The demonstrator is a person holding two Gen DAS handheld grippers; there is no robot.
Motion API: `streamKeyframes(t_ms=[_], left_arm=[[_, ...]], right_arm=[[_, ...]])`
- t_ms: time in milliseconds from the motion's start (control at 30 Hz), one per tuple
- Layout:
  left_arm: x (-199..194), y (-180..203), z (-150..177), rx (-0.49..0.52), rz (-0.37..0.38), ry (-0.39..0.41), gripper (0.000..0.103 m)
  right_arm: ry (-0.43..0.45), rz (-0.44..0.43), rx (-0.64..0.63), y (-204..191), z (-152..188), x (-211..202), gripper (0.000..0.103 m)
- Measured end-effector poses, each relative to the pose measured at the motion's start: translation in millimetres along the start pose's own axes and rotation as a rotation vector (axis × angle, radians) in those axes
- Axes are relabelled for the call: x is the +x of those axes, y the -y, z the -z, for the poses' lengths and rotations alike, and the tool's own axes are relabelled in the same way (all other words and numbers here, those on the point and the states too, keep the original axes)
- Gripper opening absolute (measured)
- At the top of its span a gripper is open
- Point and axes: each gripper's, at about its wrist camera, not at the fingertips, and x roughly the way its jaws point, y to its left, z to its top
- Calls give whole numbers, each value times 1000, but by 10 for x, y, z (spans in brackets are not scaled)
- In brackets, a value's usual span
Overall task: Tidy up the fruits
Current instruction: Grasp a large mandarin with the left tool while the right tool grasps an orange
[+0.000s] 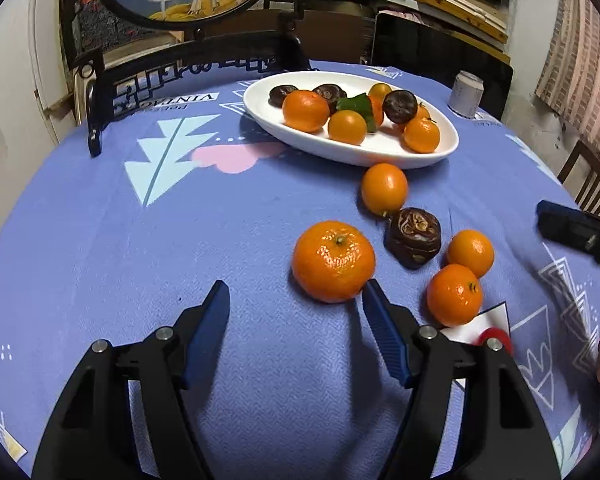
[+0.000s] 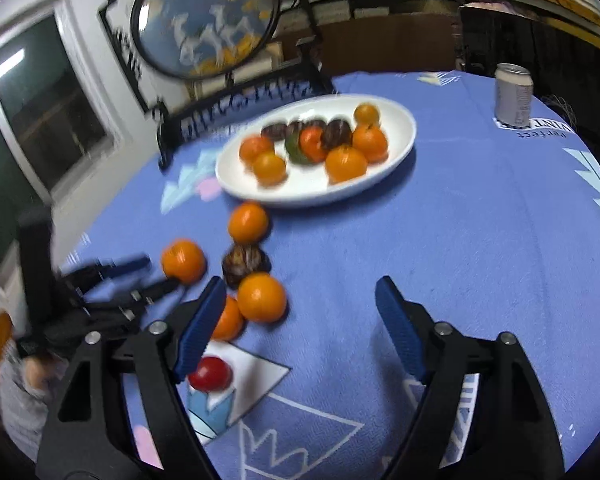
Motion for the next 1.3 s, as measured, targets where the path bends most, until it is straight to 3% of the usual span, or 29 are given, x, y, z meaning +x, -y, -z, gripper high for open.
streamKeyframes(t_ms=[33,133,667,867,900,933,1033,1300], left_arm=[[6,17,0,9,-2,-3,70],[11,21,1,13,-3,-5,70],[21,78,7,38,9,-14,70],[22,66,3,25,39,-17,70],[20,67,1,25,46,-15,70],[19,70,1,26,46,-14,70],[29,69,-13,24,32,-10,70],[51,101,-22,40,33,-14,70]], right_arm=[[-20,7,-28,-45,28,52,62],[-64,-13,-53,-111,87,174,48],[-81,-65,-22,-195,31,419,44],[-125,-139,84,-28,19,488,43],[-133,-163,103,4,15,485,36],[-138,-171,111,20,18,473,36],[-107,-62,51,3,30,396,36],[-112,-2,-44,-178,77,495,36]])
